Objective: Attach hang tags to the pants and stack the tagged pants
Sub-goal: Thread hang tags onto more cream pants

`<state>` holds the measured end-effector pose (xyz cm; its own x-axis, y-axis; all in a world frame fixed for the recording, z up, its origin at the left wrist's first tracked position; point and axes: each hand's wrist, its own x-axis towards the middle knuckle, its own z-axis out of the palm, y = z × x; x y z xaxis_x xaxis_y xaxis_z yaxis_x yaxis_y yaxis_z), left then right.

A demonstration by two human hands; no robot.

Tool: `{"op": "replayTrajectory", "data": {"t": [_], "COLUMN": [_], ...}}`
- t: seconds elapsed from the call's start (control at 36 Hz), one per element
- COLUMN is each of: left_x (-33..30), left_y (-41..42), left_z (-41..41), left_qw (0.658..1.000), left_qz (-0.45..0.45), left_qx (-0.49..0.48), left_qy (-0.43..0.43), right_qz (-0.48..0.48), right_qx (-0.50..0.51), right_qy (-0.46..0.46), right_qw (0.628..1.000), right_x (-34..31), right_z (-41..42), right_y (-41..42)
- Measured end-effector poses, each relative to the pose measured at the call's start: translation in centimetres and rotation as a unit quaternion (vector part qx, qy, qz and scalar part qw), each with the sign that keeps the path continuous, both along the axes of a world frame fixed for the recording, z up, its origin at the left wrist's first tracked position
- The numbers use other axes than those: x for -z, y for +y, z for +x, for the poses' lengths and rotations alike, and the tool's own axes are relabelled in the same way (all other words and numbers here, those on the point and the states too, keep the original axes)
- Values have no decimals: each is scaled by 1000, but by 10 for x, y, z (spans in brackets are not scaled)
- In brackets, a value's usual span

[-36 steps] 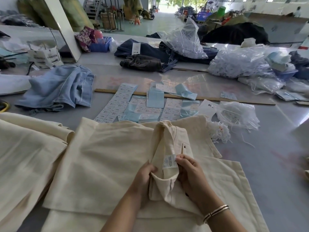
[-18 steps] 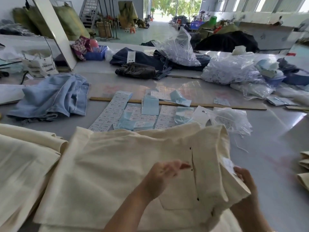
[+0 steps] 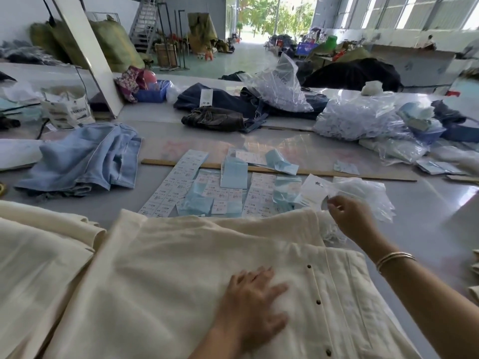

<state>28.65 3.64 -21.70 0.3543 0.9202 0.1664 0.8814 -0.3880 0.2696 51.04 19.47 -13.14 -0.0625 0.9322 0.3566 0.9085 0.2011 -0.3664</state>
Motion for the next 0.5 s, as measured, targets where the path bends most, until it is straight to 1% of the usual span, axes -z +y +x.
{"op": "replayTrajectory", "data": {"t": [0.03,0.08,0.17,0.31,0.36,0.5], "left_x": [-3,-8,-4,4,4,3], "left_y": [2,9,20,22,22,24], "left_z": [-1,-4,-9,-10,-10,-10], "left_qw": [1000,997,991,990,989,986], "left_qz": [18,45,61,65,71,81], "left_qx": [1,-1,-16,-24,-28,-37], "left_qy": [-20,-66,-121,-126,-128,-142], "right_qz": [-12,-55,-115,-183,-182,-123], "right_qx": [-17,-39,-28,-12,-12,-20], "right_qy": [-33,-69,-127,-211,-238,-291], "right_qw": [999,995,985,960,954,949], "right_x": [0,1,9,24,29,32], "right_z": [-12,-28,-39,-43,-42,-41], "right_y": [15,42,74,97,100,99]}}
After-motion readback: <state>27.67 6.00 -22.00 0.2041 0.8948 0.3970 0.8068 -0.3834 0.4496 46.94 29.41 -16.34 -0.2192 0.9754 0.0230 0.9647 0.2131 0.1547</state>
